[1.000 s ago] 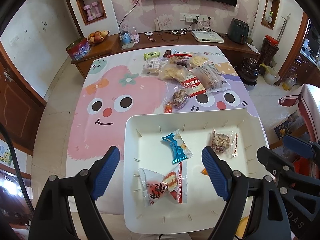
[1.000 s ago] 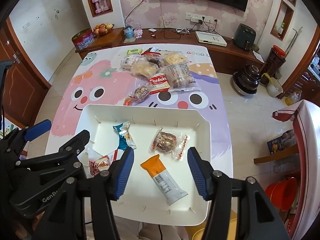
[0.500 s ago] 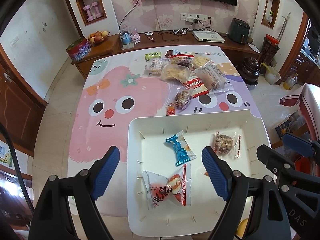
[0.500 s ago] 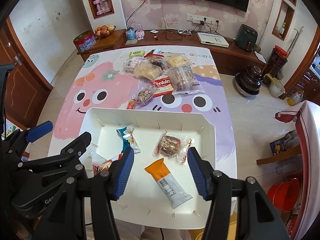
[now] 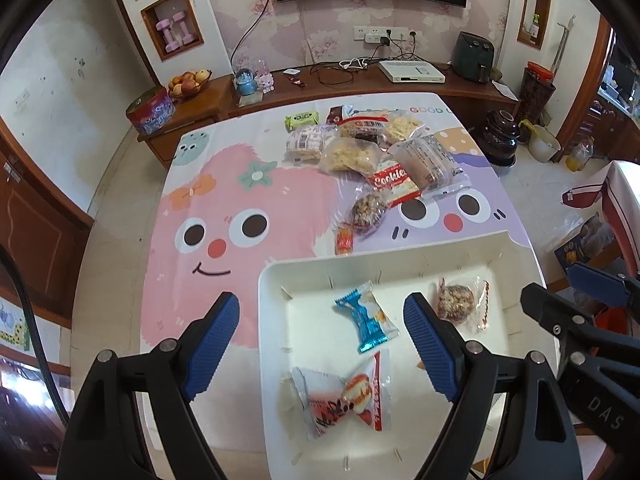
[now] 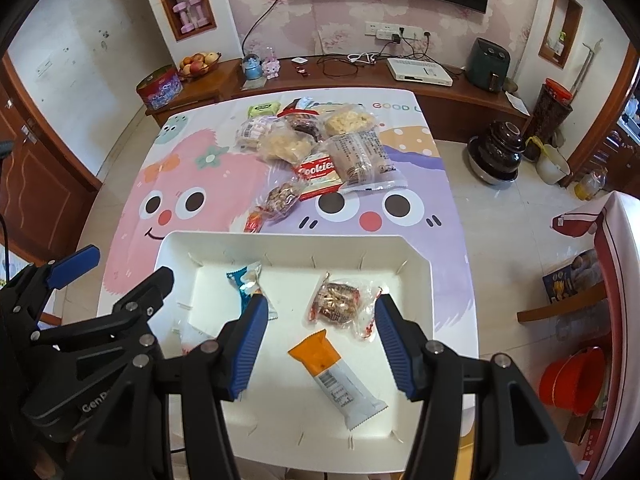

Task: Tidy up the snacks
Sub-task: 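Withdraw both tools from the tray, then grasp the nut pack with the left tool while the right tool grasps the clear bread bag, then carry both snacks over the white tray and open both tools to drop them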

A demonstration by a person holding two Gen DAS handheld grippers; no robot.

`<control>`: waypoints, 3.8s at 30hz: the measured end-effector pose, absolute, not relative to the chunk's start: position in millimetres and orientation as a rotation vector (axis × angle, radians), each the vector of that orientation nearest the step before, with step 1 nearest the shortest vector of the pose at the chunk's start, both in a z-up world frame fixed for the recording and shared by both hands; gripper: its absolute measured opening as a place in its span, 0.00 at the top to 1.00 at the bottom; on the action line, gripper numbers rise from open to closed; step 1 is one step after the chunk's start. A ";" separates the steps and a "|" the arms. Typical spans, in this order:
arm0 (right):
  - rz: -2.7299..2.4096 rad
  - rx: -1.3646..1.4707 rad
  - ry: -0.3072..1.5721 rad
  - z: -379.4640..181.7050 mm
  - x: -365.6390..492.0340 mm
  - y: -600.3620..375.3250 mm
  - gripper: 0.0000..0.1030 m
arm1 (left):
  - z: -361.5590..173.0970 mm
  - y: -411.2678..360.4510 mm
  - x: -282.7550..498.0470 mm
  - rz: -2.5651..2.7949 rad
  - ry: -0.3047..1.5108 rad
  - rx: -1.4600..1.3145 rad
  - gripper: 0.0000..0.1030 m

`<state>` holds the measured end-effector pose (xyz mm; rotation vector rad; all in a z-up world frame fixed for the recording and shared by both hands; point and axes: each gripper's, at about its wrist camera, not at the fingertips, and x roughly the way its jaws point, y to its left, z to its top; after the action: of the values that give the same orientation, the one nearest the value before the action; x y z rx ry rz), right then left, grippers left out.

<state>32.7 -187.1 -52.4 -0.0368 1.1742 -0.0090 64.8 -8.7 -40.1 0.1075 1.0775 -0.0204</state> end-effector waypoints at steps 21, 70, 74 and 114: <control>0.009 0.030 1.095 26.1 154.0 -246.0 0.43 | -2.2 -5.0 206.3 -0.183 1.066 0.147 0.18; 0.010 -0.057 1.464 -216.4 301.8 -249.1 0.40 | -199.3 -22.4 264.6 -0.192 1.395 0.011 0.59; 0.016 -0.023 1.415 -192.0 288.8 -255.1 0.41 | -165.5 -5.6 259.3 -0.181 1.336 -0.011 0.59; 0.050 0.051 1.041 4.9 43.1 -215.0 0.39 | 12.1 12.0 45.7 -0.067 0.967 0.002 0.59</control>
<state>43.1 -215.0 4.9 0.0512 1.0413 0.0499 45.7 12.0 12.1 0.0017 0.9669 -0.0671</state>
